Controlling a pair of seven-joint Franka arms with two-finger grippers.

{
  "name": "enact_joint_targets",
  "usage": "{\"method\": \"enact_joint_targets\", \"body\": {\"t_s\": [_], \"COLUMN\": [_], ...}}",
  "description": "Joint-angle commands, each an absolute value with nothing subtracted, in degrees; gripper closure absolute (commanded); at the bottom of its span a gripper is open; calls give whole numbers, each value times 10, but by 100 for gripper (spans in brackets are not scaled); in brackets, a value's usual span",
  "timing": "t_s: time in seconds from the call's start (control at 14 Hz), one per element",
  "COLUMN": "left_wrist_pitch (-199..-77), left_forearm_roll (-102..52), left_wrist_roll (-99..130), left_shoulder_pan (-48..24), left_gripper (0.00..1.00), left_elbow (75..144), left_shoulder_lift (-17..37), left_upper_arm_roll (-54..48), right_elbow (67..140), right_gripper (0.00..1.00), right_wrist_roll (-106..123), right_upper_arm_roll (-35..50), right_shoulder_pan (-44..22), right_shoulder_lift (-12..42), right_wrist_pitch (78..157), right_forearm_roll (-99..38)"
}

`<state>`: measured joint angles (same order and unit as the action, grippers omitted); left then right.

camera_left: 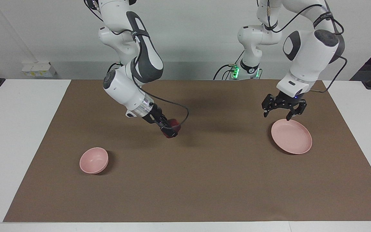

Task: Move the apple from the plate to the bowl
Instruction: 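Carry the apple with the right gripper while the left gripper withdraws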

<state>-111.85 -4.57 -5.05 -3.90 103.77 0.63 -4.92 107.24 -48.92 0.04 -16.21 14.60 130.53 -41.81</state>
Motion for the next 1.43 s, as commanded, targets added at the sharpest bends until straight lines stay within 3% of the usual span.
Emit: {"method": "enact_joint_targets", "body": {"t_s": [0.0, 0.36, 0.79, 1.0, 1.36], "left_wrist_pitch": [-1036, -894, -819, -822, -825], "left_forearm_roll": [-32, -26, -10, -8, -8], "left_wrist_roll": [-68, -75, -75, -73, -74], "left_shoulder_pan": [-22, -6, -3, -3, -2], "left_gripper": [0, 0, 0, 0, 0], "left_elbow": [972, 868, 822, 827, 832], "left_shoulder_lift": [10, 4, 4, -12, -13], "left_upper_arm_roll": [-54, -29, -25, -29, -29], "right_elbow": [1063, 1021, 1006, 1017, 1059], "right_gripper": [100, 100, 100, 100, 100], "right_wrist_roll": [-427, -283, -87, -42, 3], "right_upper_arm_roll": [5, 5, 4, 4, 5], "right_shoulder_pan": [-121, -66, -17, -6, 14], "right_shoulder_lift": [137, 138, 136, 135, 148], "right_wrist_pitch": [1262, 1212, 1216, 1265, 1397], "right_forearm_roll": [-372, -170, -7, 105, 110]}}
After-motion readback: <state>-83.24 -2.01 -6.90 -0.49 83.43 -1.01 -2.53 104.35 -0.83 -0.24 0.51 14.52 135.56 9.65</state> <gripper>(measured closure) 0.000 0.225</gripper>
